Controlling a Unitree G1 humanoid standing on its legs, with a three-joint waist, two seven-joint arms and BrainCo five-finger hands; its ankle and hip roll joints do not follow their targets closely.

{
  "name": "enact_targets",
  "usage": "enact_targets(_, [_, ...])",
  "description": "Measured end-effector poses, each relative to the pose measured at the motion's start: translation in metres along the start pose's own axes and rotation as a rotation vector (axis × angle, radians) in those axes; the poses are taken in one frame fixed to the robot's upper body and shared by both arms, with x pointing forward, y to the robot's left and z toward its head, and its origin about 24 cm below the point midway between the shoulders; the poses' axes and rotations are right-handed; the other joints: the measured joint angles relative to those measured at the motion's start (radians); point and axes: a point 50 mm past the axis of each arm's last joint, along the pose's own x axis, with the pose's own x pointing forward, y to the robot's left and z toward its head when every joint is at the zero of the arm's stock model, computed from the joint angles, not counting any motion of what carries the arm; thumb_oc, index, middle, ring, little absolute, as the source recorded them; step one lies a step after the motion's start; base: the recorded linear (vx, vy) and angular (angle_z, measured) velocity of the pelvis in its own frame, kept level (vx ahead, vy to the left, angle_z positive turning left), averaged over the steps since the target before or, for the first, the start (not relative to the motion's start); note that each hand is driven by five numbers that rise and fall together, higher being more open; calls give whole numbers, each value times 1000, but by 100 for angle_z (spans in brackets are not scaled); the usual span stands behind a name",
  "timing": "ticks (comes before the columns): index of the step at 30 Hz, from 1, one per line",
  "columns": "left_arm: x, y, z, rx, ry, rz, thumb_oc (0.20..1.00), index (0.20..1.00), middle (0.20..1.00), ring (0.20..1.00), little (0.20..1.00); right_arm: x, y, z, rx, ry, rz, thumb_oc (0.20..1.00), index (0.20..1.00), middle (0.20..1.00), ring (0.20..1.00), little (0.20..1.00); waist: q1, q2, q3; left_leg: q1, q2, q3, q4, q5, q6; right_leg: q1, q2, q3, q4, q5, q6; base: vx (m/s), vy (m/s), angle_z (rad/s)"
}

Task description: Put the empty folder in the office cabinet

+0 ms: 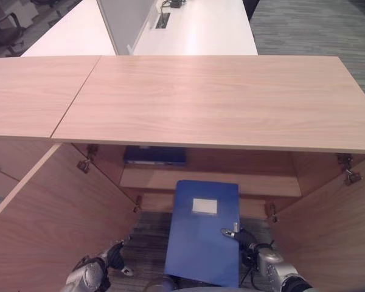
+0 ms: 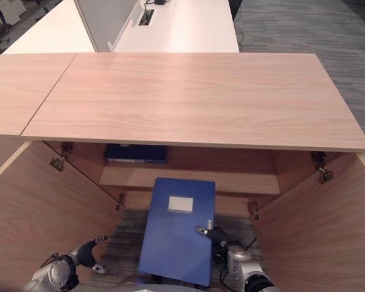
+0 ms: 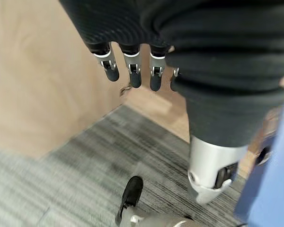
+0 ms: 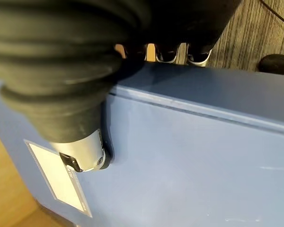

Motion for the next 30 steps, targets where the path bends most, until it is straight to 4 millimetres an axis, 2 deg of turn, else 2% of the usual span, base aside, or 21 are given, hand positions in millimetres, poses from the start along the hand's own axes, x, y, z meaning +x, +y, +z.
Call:
enact_targets(2, [1,-10,-3,-36,21,-20,1000,1000,1000,1000,1000,0,-4,8,55,-37,-26,200,200,200,200,200,-6,1,0,-6,0,0,0,0,0,-7,1,0,0,0,1,0,0,0])
enact_targets(4, [5,-24,-6,-99,65,-41,1000,1000,1000,1000,1000,-1,-12,25,137,-120,-71,200,200,200,200,200,-12,11,9,-10,0,1,0,0,0,-10,0,1,0,-1,2,-16,-4,-1])
enact_targets(7, [9,-31,-11,-143,109,-45,1000,1000,1000,1000,1000,-1,-19,53,236,-246,-115,200,200,200,200,200,-15,24,19,-19,1,0,0,3,1,-20,1,0,0,-2,3,-35,-12,0])
enact_targets(11, [12,-40,-13,-216,157,-43,1000,1000,1000,1000,1000,-2,-24,106,342,-443,-147,200,200,200,200,200,-34,43,31,-73,1,-10,0,19,2,-62,1,-17,0,16,-7,-29,-30,10])
enact_targets(16, [16,-51,-16,-265,217,-50,1000,1000,1000,1000,1000,-6,-29,148,441,-589,-164,200,200,200,200,200,-35,56,50,-114,1,-19,1,25,2,-103,1,-24,2,16,-7,-63,-26,6])
enact_targets(18, [18,-48,-19,-291,241,-30,1000,1000,1000,1000,1000,-6,-29,160,463,-621,-170,200,200,200,200,200,-36,55,73,-129,3,-17,5,30,2,-122,3,-22,11,23,-11,-195,-42,-3])
enact_targets(20, [21,-40,-18,-317,252,9,1000,1000,1000,1000,1000,-4,-30,175,497,-642,-183,200,200,200,200,200,-34,50,78,-212,6,-16,57,30,1,-204,2,-21,56,11,-16,-107,-81,-5])
enact_targets(22, [33,-19,-2,-347,215,69,1000,1000,1000,1000,1000,-9,-37,199,564,-703,-217,200,200,200,200,200,-23,47,132,-306,5,-30,138,31,0,-272,-13,-24,113,2,-27,-34,24,11])
enact_targets(24, [38,-14,11,-369,177,86,1000,1000,1000,1000,1000,-15,-48,208,607,-731,-254,200,200,200,200,200,-20,65,156,-329,9,-41,143,31,0,-303,-14,-37,146,-7,-34,-3,97,12])
enact_targets(27, [37,-19,11,-398,176,86,1000,1000,1000,1000,1000,-17,-46,227,646,-761,-253,200,200,200,200,200,-16,65,174,-350,12,-29,114,30,1,-398,-23,-11,251,-45,-37,-97,123,-20])
enact_targets(28, [39,-11,14,-392,165,109,1000,1000,1000,1000,1000,-22,-45,244,659,-806,-244,200,200,200,200,200,-18,55,191,-405,-1,-22,155,28,4,-480,-50,1,345,-80,-39,-81,80,-2])
enact_targets(30, [42,0,20,-395,149,146,1000,1000,1000,1000,1000,-31,-44,266,689,-862,-231,200,200,200,200,200,-13,45,223,-455,-17,-15,185,21,14,-569,-77,14,456,-117,-42,-41,82,5])
